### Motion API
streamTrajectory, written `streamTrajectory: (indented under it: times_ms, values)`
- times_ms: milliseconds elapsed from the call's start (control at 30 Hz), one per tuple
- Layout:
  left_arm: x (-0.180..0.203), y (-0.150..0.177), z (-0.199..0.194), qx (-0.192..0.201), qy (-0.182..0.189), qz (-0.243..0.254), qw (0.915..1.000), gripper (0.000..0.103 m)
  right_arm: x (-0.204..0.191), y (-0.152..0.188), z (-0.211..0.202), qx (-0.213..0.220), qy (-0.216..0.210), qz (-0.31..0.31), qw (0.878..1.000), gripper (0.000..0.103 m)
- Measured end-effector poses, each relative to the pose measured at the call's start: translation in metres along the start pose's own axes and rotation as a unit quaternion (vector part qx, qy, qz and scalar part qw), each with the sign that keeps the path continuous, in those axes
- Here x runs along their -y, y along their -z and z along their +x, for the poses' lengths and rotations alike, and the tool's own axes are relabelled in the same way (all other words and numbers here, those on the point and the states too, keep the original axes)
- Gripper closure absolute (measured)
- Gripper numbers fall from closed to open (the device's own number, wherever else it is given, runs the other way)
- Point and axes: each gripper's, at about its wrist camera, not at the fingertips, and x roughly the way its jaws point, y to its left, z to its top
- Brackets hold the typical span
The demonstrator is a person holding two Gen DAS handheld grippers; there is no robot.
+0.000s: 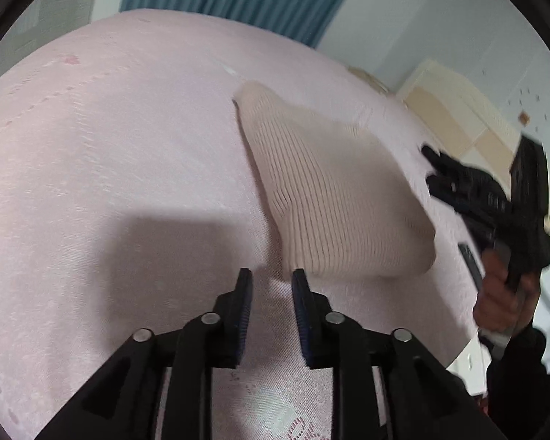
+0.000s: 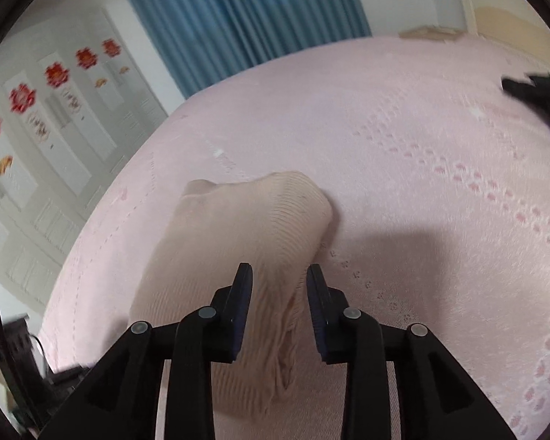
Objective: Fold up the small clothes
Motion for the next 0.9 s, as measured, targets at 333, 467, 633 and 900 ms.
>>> streamTrajectory:
  times_ms: [333, 467, 633, 900]
  values:
    - [0.035, -0.056, 0.046, 0.011, -0.056, 0.024, 0.9981, 0.079, -0.017, 0.022, 0.048, -0.045, 0.071, -0.098, 0.992, 0.071]
    - [0.029, -0.040, 0.066, -0.015, -0.081, 0.022, 0.9963, 0.078, -0.003, 0.027, 0.053, -0.040, 0.052, -0.073, 0.995, 0.065]
    - [0.017, -0.042, 0.053, 0.001, -0.058, 0.016, 0.9982, 0.078, -0.002, 0.010, 0.050, -0.045, 0.038, -0.081, 0.995, 0.063]
    - [0.035, -0.092, 0.070, 0.031, -0.018, 0.034, 0.9988, 0.078, -0.006, -0.028, 0.051, 0.007, 0.019, -0.058, 0.998, 0.062]
